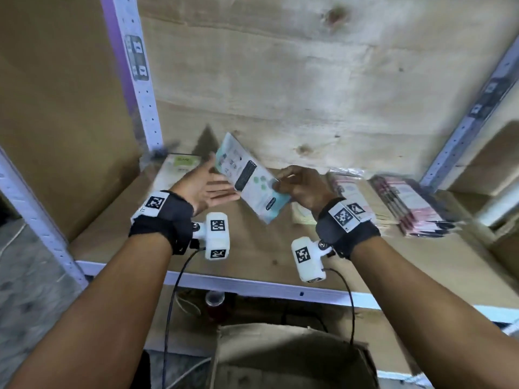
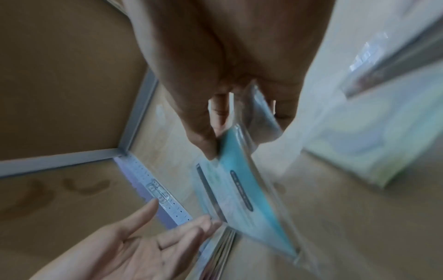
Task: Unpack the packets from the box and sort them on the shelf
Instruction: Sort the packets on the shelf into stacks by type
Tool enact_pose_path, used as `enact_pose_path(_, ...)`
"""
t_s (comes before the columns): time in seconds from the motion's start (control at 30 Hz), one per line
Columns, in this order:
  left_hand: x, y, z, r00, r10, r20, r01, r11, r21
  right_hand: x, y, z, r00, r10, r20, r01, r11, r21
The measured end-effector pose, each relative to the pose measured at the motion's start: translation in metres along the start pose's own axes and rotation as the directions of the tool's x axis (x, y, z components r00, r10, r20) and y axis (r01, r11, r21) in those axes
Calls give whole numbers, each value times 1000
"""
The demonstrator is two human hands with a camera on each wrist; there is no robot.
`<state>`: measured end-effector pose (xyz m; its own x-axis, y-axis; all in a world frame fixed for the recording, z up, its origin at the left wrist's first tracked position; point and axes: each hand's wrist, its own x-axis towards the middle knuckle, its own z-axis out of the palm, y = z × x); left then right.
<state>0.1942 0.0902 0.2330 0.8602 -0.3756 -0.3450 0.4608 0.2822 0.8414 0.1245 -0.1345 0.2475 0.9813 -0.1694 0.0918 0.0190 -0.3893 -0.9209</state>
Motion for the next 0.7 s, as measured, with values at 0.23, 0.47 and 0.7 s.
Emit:
enact_pose_path(0.23,9,-5,22,967,-140,214,210,913,-350,-41,10,-69,938,-347,15,310,814,-491)
enact_pose_path(0.47,16,-23,52,999,-22,43,12,979,205,-59,38,-97,901,-427,-76,264,680,-684)
enact_pose_path(0.7,15,-35,68,989,27,143,-51,985,167,-51,64,-99,915,-276,-296,56,811,-582)
